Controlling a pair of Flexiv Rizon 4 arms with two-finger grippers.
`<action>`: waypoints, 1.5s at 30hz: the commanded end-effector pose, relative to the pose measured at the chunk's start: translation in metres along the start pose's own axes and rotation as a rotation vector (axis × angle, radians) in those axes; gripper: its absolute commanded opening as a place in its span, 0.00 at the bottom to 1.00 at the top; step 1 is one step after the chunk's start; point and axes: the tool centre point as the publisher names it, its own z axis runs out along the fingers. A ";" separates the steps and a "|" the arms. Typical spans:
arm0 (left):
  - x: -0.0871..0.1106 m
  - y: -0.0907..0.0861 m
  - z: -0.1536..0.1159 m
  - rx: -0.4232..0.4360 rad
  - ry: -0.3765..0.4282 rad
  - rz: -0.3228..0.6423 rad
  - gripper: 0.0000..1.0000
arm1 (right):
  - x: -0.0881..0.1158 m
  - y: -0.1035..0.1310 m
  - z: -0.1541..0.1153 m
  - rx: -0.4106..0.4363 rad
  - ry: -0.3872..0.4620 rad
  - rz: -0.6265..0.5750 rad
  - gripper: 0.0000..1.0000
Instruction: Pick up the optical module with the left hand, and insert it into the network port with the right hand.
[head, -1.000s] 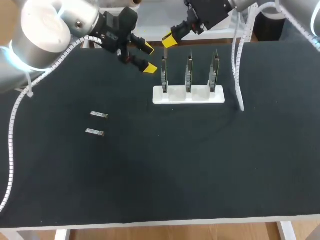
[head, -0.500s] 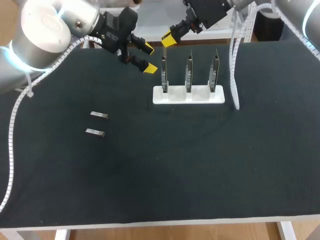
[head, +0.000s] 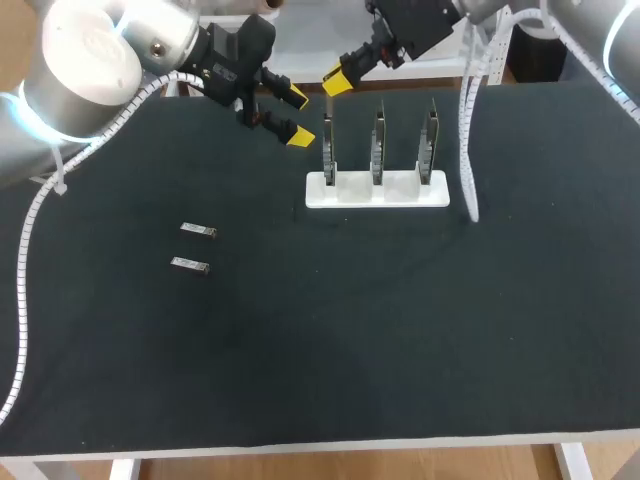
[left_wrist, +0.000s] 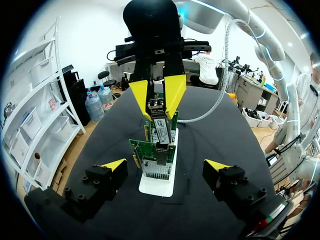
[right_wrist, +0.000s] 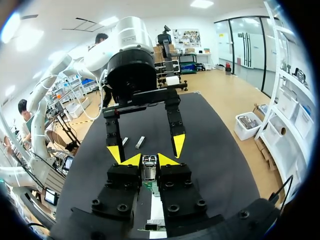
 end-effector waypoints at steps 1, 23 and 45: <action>-0.001 0.001 0.000 0.001 0.004 -0.001 1.00 | -0.003 -0.008 0.001 -0.044 0.005 0.001 0.00; -0.001 0.001 0.000 0.001 0.004 -0.001 1.00 | -0.004 -0.010 0.003 -0.046 0.013 -0.004 0.00; -0.001 0.001 0.000 0.001 0.004 -0.001 1.00 | -0.004 -0.014 0.005 -0.050 0.020 -0.016 0.00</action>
